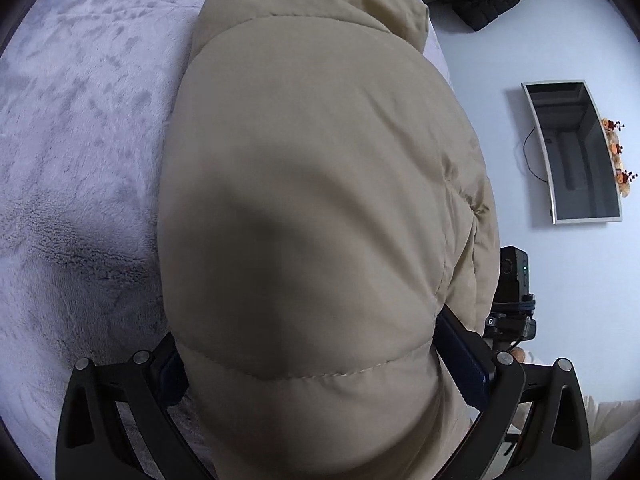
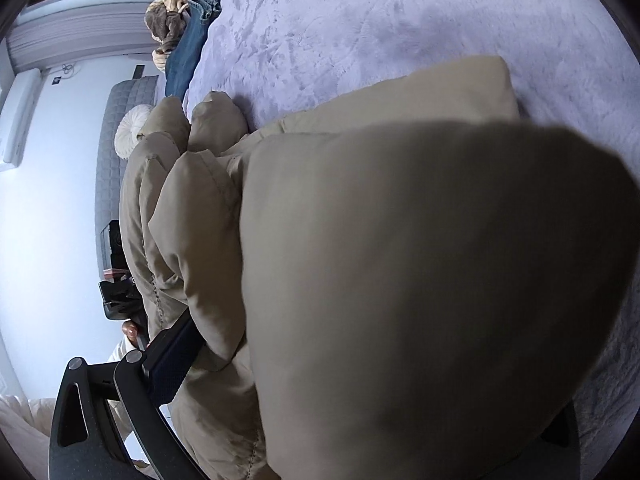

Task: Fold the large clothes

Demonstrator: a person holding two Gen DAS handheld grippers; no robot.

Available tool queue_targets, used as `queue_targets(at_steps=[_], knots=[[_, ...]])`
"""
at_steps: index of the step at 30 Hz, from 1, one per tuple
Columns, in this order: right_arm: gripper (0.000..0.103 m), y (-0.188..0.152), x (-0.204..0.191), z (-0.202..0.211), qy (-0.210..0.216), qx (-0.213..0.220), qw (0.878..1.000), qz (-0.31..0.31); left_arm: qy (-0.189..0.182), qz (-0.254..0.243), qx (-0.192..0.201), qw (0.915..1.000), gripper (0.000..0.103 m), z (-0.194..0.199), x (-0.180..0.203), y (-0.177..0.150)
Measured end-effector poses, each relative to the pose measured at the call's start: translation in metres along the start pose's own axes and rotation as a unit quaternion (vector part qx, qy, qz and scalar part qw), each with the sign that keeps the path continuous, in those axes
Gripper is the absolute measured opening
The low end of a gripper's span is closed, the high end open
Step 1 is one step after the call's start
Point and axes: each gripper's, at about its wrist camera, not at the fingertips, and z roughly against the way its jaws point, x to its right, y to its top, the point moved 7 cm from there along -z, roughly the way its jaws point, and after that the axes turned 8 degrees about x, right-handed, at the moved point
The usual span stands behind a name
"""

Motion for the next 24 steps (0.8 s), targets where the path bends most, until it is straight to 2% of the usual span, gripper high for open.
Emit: queue_targets(at_steps=[7,14,17,19,22,24], knots=[[0.103,0.003,-0.004,-0.009,-0.014,-0.004,1.0,-0.008,0.059,-0.025,0.01,0.9979,0.103,-0.001,0.015,0.003],[0.101,0.004,-0.004,-0.005,-0.029,-0.014,0.998,-0.046,0.103,-0.061,0.029,0.9924,0.087,0.008,0.038,-0.001],[0.082,0.003,-0.008,0.001,-0.023,-0.006,0.998,-0.05,0.114,-0.071,0.035,0.9904,0.081,0.014,0.047,-0.003],[0.065,0.003,-0.013,0.006,-0.017,-0.001,0.999,-0.048,0.119,-0.075,0.039,0.9892,0.08,0.016,0.055,-0.001],[0.052,0.002,-0.021,0.015,-0.006,0.004,0.999,-0.043,0.127,-0.088,0.047,0.9869,0.079,0.022,0.063,-0.004],[0.049,0.001,-0.026,0.02,0.004,0.008,0.999,-0.042,0.129,-0.093,0.051,0.986,0.079,0.029,0.07,-0.002]])
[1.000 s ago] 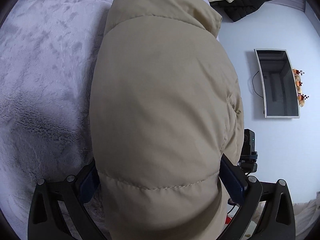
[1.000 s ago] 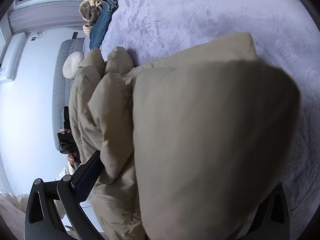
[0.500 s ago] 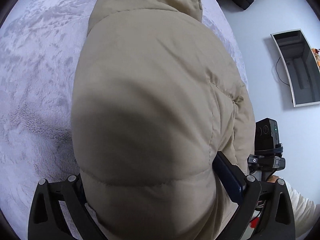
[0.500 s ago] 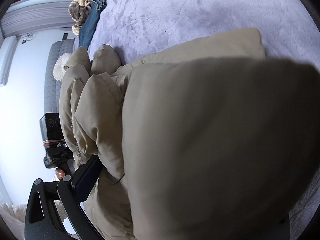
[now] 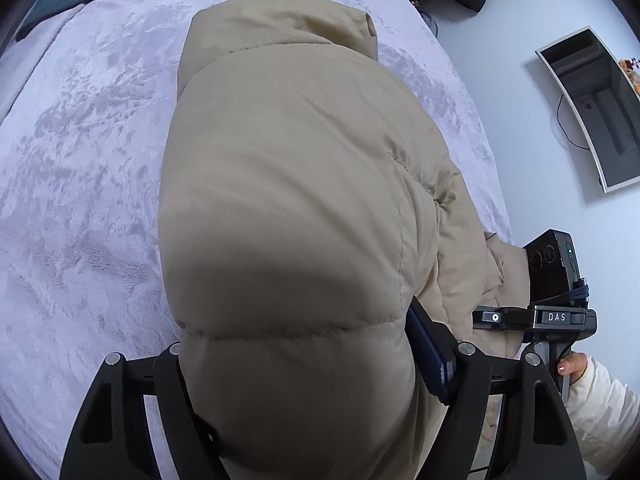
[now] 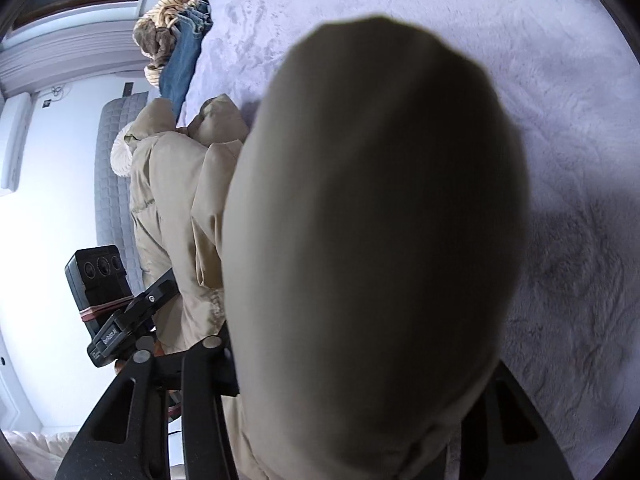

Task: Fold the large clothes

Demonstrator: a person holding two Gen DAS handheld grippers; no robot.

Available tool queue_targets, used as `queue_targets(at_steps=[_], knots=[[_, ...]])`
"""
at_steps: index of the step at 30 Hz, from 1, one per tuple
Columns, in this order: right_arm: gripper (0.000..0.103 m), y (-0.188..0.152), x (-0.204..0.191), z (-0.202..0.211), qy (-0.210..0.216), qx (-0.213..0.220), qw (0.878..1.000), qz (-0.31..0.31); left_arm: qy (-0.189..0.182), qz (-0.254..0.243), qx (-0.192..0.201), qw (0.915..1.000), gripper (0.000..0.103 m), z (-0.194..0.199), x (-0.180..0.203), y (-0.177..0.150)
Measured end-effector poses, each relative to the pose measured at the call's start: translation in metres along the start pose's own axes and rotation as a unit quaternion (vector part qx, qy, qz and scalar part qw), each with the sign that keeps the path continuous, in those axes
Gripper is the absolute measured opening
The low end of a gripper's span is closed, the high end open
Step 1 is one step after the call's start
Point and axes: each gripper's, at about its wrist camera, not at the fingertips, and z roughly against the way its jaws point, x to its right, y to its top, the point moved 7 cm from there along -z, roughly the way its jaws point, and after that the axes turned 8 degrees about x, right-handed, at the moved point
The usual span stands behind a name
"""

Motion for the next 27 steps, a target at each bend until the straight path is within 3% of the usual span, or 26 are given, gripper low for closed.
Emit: queue_targets(at_steps=[5,13,18,27], knots=[[0.049,0.001,-0.015,0.003,0.021,0.007,1.0,0.001,0.008,-0.004,0.017,0.9998,0.079,0.016,0.013,0.003],[0.049,0.005,-0.062,-0.013,0.022,0.019,0.999,0.029,0.009,-0.002,0.042,0.9991,0.079,0.061,-0.015,0.016],[0.049,0.004,-0.097,-0.036,0.022,0.038,0.998,0.035,0.004,-0.006,0.05,0.9987,0.079,0.09,-0.055,0.032],[0.049,0.025,-0.18,-0.124,0.02,0.056,0.997,0.044,0.022,-0.016,0.071,0.9971,0.079,0.131,-0.173,0.098]])
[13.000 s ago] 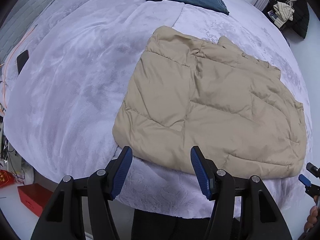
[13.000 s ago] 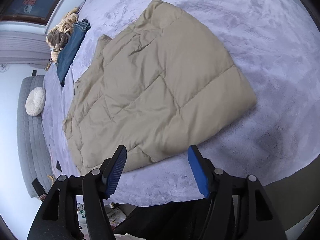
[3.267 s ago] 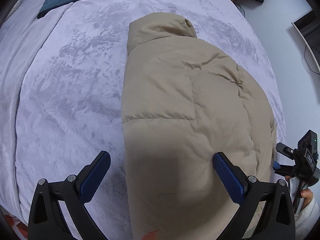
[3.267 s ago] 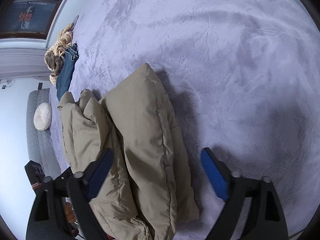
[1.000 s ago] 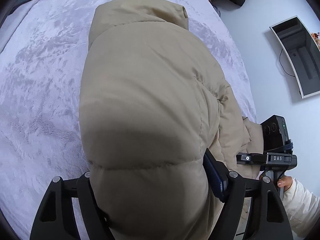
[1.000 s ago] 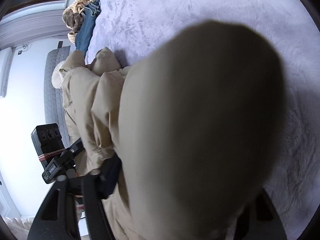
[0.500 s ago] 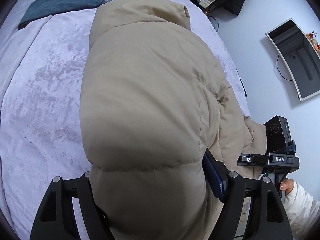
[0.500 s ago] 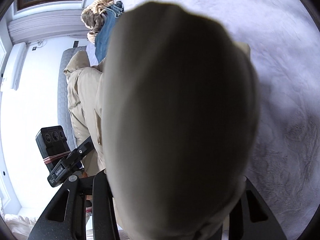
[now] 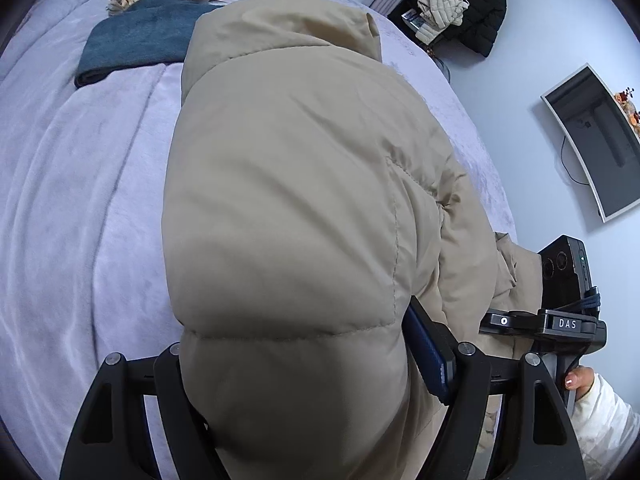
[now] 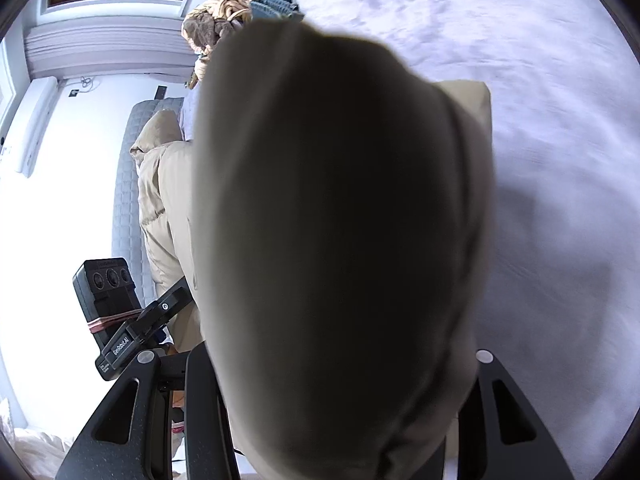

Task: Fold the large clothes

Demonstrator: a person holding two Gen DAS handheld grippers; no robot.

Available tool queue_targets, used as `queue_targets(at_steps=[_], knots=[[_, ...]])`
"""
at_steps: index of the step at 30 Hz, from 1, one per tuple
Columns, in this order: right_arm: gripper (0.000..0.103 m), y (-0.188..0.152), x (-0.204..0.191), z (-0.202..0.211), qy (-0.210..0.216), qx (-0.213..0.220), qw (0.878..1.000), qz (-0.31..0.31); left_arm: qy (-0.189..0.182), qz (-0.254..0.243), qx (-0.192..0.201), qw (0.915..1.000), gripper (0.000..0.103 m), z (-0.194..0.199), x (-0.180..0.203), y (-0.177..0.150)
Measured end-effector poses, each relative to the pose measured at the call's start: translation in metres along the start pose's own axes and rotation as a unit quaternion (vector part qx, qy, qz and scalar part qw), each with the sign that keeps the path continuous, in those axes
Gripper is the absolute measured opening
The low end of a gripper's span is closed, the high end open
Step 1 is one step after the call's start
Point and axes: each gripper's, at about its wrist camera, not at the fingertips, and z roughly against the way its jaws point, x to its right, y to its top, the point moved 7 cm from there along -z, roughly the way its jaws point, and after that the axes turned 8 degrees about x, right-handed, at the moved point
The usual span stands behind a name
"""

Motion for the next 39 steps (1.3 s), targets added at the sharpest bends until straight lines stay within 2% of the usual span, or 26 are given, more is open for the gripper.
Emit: queue_targets(at_steps=[4,7,11,14,16,17,20,21,23,24,25,26,27,28,31,33,36,39], knots=[[0.049,0.023,-0.031,-0.054,-0.002,-0.01,1.0,0.023,0.027,0.012,0.016,0.9995,0.079,0.001,-0.053,0.028],[0.049,0.039,-0.037,-0.083,-0.009,-0.022,0.999,0.042,0.054,0.024,0.018,0.9981,0.079,-0.012,-0.088,0.036],[0.049,0.047,-0.013,-0.105,-0.045,-0.033,0.997,0.052,0.082,0.05,0.004,0.9954,0.083,-0.046,-0.124,0.028],[0.058,0.052,0.002,-0.113,-0.06,-0.032,0.997,0.045,0.088,0.075,0.006,0.9933,0.091,-0.057,-0.141,0.025],[0.066,0.053,0.008,-0.112,-0.076,-0.029,0.996,0.033,0.094,0.073,0.004,0.9929,0.091,-0.055,-0.144,0.026],[0.066,0.052,0.008,-0.106,-0.083,-0.024,0.996,0.032,0.1,0.07,0.008,0.9925,0.091,-0.049,-0.143,0.027],[0.068,0.055,-0.004,-0.095,-0.123,-0.007,0.991,0.049,0.13,0.039,0.053,0.9894,0.089,-0.017,-0.136,0.033],[0.068,0.056,-0.007,-0.083,-0.143,0.006,0.988,0.06,0.131,0.031,0.066,0.9887,0.088,-0.01,-0.134,0.037],[0.068,0.058,-0.012,-0.054,-0.178,0.044,0.98,0.079,0.131,0.026,0.091,0.9869,0.078,0.004,-0.14,0.05],[0.068,0.06,-0.016,-0.042,-0.195,0.064,0.975,0.086,0.132,0.025,0.095,0.9864,0.078,0.007,-0.143,0.056],[0.06,0.062,-0.02,-0.03,-0.209,0.086,0.97,0.094,0.134,0.023,0.1,0.9857,0.078,0.008,-0.144,0.062],[0.048,0.062,-0.026,-0.019,-0.21,0.108,0.966,0.104,0.137,0.021,0.103,0.985,0.078,0.007,-0.146,0.066],[0.025,0.062,-0.037,-0.015,-0.2,0.121,0.966,0.111,0.138,0.022,0.102,0.9849,0.078,0.002,-0.147,0.07],[0.021,0.061,-0.048,-0.014,-0.184,0.126,0.968,0.117,0.136,0.023,0.099,0.9854,0.078,-0.004,-0.148,0.071],[0.021,0.064,-0.082,-0.05,-0.161,0.106,0.968,0.161,0.139,0.013,0.081,0.9869,0.078,-0.03,-0.139,0.065],[0.021,0.065,-0.095,-0.086,-0.179,0.092,0.961,0.189,0.167,-0.008,0.084,0.9824,0.079,-0.044,-0.126,0.064],[0.021,0.064,-0.066,-0.107,-0.244,0.083,0.946,0.196,0.183,-0.018,0.087,0.979,0.082,-0.055,-0.116,0.059],[0.017,0.061,-0.021,-0.114,-0.243,0.078,0.956,0.146,0.18,-0.023,0.089,0.9794,0.085,-0.061,-0.108,0.056]])
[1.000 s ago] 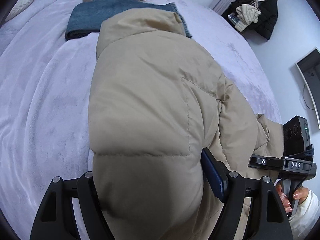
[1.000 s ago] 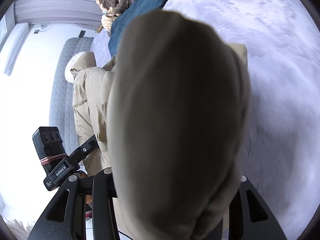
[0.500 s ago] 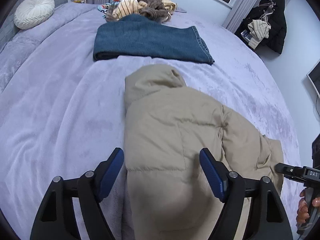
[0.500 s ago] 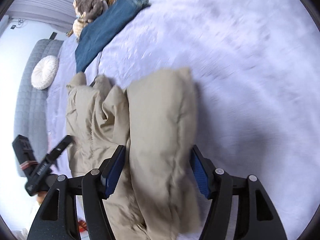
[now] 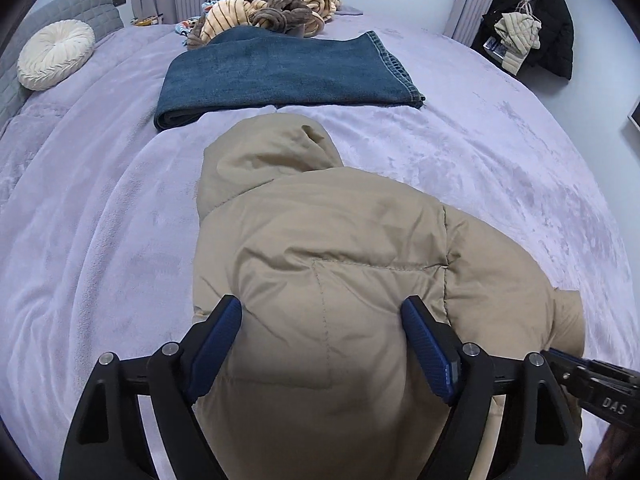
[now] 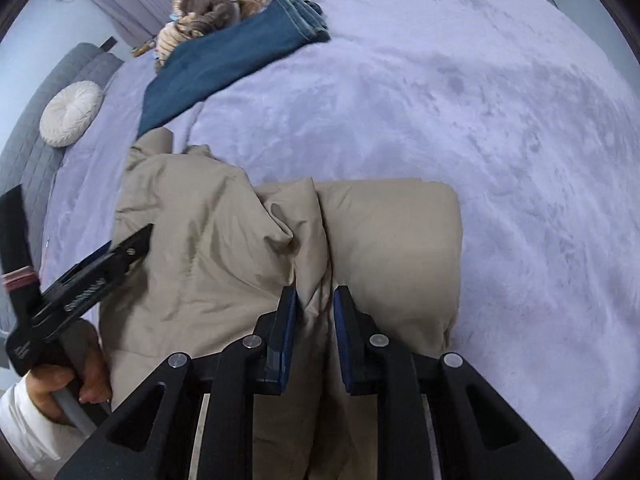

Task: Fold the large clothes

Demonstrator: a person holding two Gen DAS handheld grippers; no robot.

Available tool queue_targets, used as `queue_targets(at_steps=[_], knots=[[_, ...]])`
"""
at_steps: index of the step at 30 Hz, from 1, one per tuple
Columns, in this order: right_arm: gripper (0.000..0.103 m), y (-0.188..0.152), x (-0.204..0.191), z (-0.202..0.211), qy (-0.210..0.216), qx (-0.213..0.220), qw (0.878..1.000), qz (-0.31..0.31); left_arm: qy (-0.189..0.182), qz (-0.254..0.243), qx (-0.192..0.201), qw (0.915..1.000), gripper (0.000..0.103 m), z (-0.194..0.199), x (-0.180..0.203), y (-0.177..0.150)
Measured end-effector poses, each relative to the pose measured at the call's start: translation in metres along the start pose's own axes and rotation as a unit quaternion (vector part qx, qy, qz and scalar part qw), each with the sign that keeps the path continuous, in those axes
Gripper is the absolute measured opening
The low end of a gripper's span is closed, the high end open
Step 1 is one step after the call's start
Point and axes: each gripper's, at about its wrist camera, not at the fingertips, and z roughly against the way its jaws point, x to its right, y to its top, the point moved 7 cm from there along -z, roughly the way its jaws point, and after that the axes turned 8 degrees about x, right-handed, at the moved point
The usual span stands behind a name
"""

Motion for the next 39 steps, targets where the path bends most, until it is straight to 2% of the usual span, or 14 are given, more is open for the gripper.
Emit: queue_targets(at_steps=[3,9,14,21,24,26,29,31,34,39], knots=[[0.017,-0.008,0.013,-0.015,0.017,-0.001,1.0,-0.013,0.009,-0.011,0.005,0.9999,0.087,-0.006,0.006,-0.003],[0.017,-0.01,0.012,-0.013,0.008,-0.011,1.0,-0.01,0.014,-0.017,0.005,0.9997,0.088,-0.008,0.004,-0.005],[0.021,-0.014,-0.001,0.017,-0.007,-0.018,1.0,-0.005,0.013,-0.012,0.002,0.9998,0.09,-0.006,-0.002,-0.005],[0.021,-0.053,-0.035,0.071,0.015,-0.015,0.999,0.038,0.019,-0.001,-0.011,0.9998,0.09,0.007,-0.009,-0.003],[0.021,-0.071,-0.035,0.08,0.015,-0.025,0.999,0.037,-0.011,0.006,-0.011,0.9999,0.09,0.036,-0.014,-0.006],[0.021,-0.081,-0.029,0.08,0.009,-0.036,0.999,0.03,-0.029,0.003,-0.019,0.9994,0.09,0.053,-0.019,-0.016],[0.021,-0.099,-0.015,0.071,-0.005,-0.057,0.998,0.017,-0.048,-0.009,-0.051,0.9975,0.09,0.072,-0.025,-0.049],[0.021,-0.11,-0.007,0.064,-0.015,-0.072,0.997,0.012,-0.044,-0.025,-0.072,0.9961,0.09,0.078,-0.027,-0.075],[0.021,-0.121,0.001,0.052,-0.017,-0.089,0.996,-0.008,-0.046,-0.021,-0.093,0.9944,0.09,0.083,-0.029,-0.101],[0.022,-0.123,-0.004,0.062,-0.023,-0.092,0.995,-0.007,-0.032,-0.015,-0.102,0.9942,0.09,0.099,-0.029,-0.112]])
